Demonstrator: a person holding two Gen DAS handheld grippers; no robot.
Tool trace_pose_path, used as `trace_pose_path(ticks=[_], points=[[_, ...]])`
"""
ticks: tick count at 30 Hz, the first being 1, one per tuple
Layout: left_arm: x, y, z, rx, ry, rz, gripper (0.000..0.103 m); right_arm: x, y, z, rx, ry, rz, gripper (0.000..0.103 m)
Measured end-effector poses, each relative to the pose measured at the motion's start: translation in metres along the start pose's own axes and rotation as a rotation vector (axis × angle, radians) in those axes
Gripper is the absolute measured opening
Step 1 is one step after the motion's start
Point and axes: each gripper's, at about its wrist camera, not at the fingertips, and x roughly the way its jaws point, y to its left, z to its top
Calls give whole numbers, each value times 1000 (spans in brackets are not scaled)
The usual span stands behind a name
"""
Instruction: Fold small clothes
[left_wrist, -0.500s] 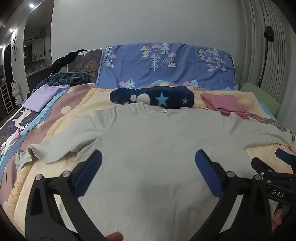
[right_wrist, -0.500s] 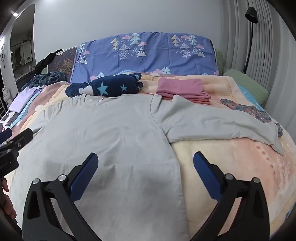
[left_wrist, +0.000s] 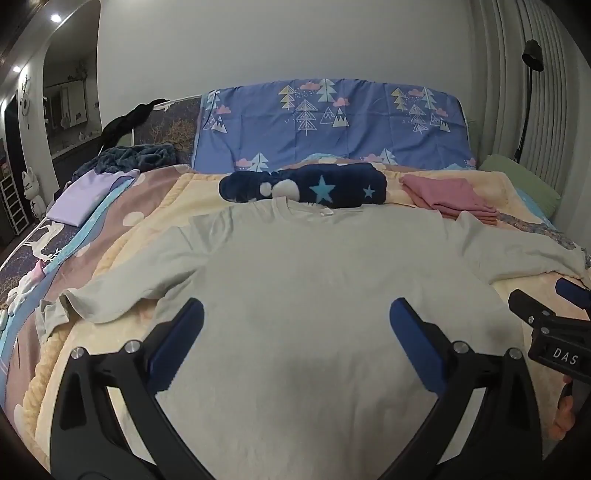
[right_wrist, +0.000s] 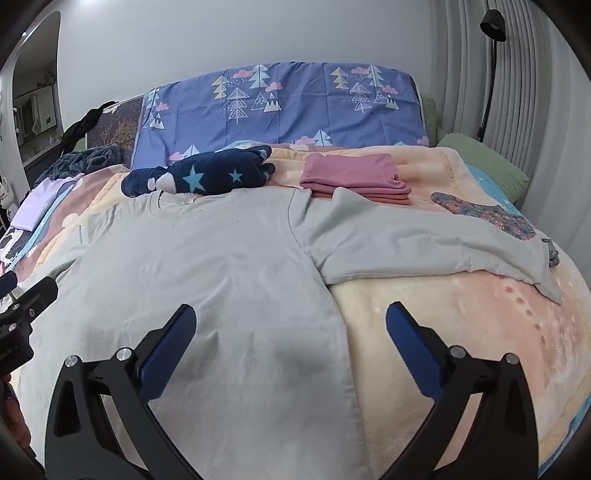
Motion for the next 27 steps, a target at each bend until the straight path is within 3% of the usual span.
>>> trace_pose_path(ticks=[7,12,27], points=[[-3,0,-1,-12,-22,-11,101,-1,0,1,3,-1,-3,102],[-3,-2,-4,-12,3,-79,101,-2,0,0,2,-1,-3,102],[5,-2,-14,-16,44,-91,101,1,0,-2,16,24,-7,102]])
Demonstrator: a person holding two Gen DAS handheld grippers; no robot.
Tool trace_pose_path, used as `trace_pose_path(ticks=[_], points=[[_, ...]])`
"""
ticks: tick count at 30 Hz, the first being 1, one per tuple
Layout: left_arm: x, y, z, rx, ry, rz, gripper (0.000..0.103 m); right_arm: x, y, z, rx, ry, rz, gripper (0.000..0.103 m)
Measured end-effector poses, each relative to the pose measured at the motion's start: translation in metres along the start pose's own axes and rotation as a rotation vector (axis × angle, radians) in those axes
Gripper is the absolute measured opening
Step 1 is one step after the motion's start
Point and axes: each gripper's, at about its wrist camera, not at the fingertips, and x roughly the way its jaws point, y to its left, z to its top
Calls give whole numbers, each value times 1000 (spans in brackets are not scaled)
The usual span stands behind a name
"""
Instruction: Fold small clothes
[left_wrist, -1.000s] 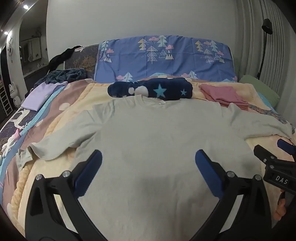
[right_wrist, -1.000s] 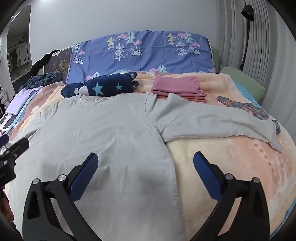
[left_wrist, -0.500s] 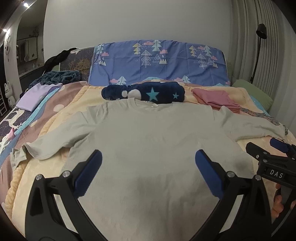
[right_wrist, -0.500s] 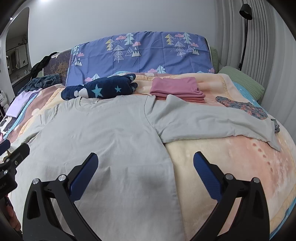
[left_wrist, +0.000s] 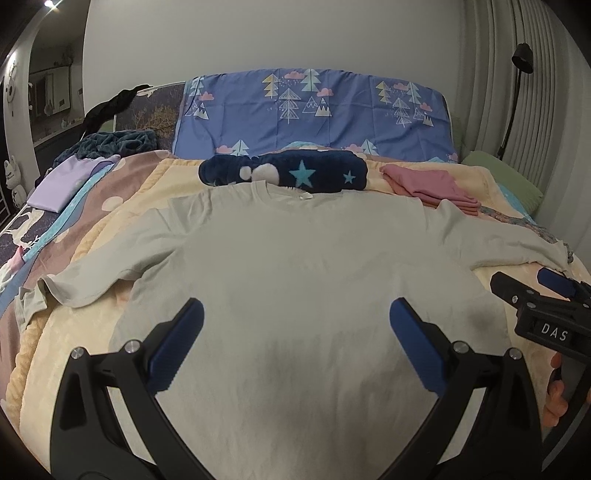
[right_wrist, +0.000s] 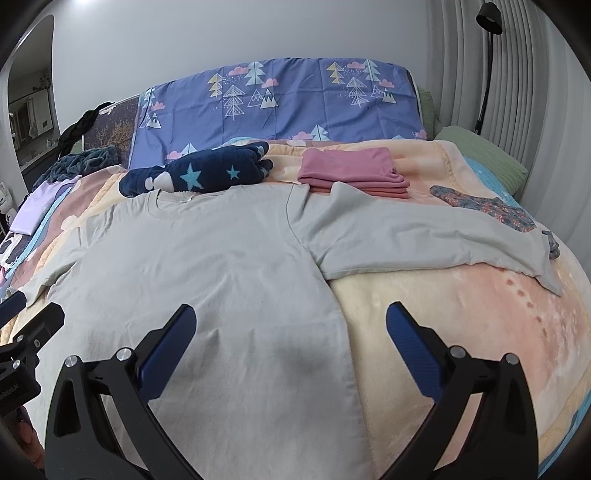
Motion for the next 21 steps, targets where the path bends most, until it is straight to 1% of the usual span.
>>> trace_pose_path(ticks=[4,21], points=[[2,-1,-1,-1,16,-3,101,1,1,-1,-5,2,-8,102],[2,-7,-5,28,0,-44,101,0,6,-2,-31,-17,-10,102]])
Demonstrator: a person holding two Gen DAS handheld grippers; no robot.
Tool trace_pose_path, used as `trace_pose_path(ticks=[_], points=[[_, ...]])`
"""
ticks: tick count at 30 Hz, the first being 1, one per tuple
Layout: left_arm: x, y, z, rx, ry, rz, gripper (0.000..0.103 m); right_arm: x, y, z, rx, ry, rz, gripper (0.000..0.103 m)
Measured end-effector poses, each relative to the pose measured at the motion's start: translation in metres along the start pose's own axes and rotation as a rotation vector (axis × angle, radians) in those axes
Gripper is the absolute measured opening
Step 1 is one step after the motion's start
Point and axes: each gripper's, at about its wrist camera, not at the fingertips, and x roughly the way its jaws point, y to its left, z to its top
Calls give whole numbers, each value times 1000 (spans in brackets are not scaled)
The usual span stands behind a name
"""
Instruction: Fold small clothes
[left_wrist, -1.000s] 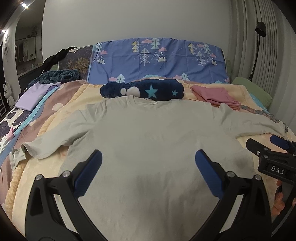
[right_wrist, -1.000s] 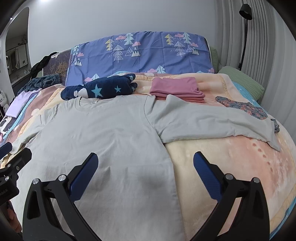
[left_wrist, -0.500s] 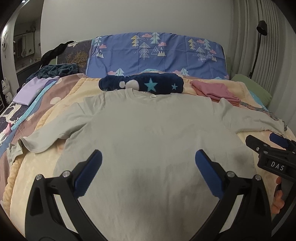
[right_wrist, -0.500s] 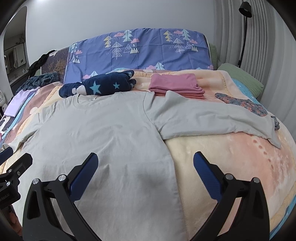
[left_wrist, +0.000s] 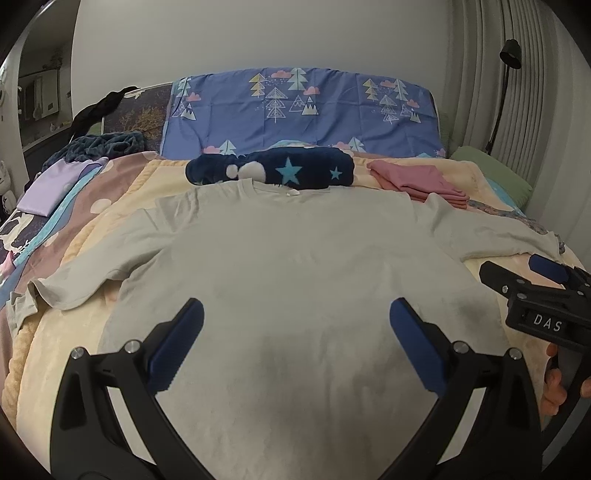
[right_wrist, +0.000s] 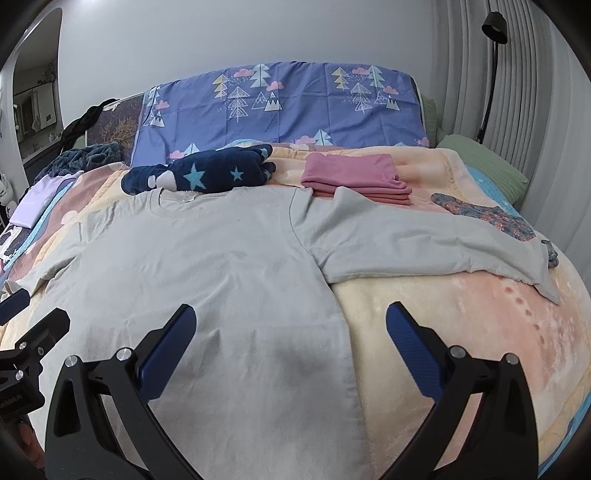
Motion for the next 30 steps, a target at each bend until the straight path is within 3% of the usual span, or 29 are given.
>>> trace_pose_path(ticks=[27,30], points=[[5,5,-3,-19,12,-9,101,5,-1,-2,11,9,16,102],[5,6,-4,-17,12,-12,94,7,0,-2,7,14,16,102]])
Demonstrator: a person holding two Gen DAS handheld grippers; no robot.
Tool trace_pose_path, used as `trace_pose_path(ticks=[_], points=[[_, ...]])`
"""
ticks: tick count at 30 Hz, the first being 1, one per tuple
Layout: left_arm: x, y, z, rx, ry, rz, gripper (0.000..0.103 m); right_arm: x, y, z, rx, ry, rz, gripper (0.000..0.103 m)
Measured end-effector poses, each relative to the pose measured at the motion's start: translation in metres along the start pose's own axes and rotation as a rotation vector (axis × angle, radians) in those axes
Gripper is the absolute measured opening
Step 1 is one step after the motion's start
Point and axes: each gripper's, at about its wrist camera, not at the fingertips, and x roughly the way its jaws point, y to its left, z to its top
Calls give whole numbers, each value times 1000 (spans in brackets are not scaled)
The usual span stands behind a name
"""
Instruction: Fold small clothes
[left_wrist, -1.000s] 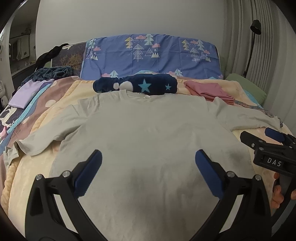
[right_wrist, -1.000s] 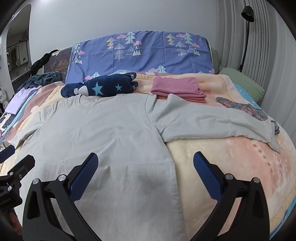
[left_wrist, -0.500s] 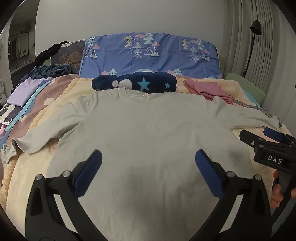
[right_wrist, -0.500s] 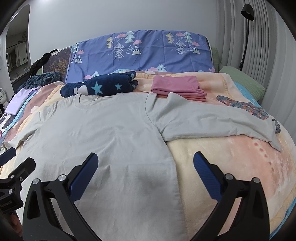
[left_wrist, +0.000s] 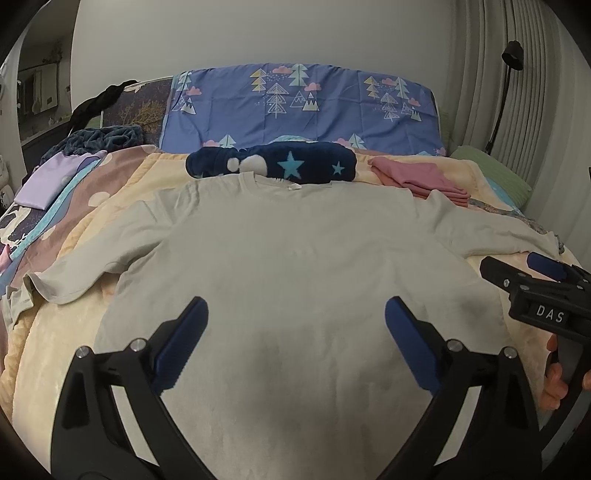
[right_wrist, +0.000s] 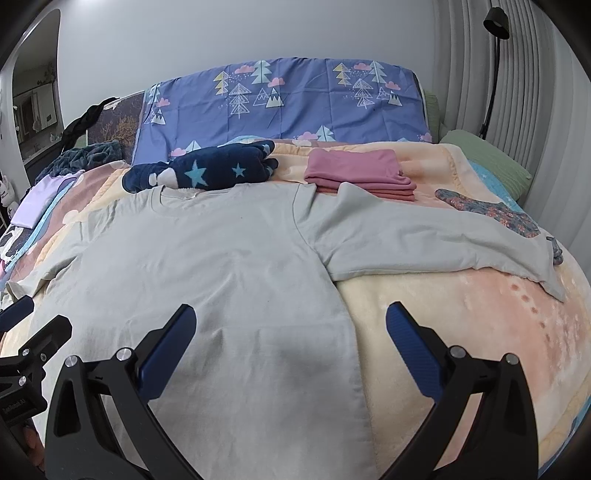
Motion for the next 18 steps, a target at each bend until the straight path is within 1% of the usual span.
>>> trace_pose_path(ticks=[1,5,7,10,13,15,16,18], points=[[0,1,0,-1,2,-4,89,0,0,1,-1,1,0,102],[4,8,1,-24,17,-21,77,3,2,2,-9,6,1,102],[7,13,0,-41,33,-38,68,4,2,2,-11,8,1,102],[10,20,0,-65,51,-52,56,7,3,3,-5,16,2,102],[11,30,0,-91,56,-54,53,12,3,3,0,31,10,102],[11,44,-1,-123,54,-49,53,13,4,2,-7,36,10,102],[11,54,-1,-152,54,-49,53,14,5,2,-10,36,7,102],[11,85,-3,-252,59,-48,53,16,4,2,-13,39,-1,102]])
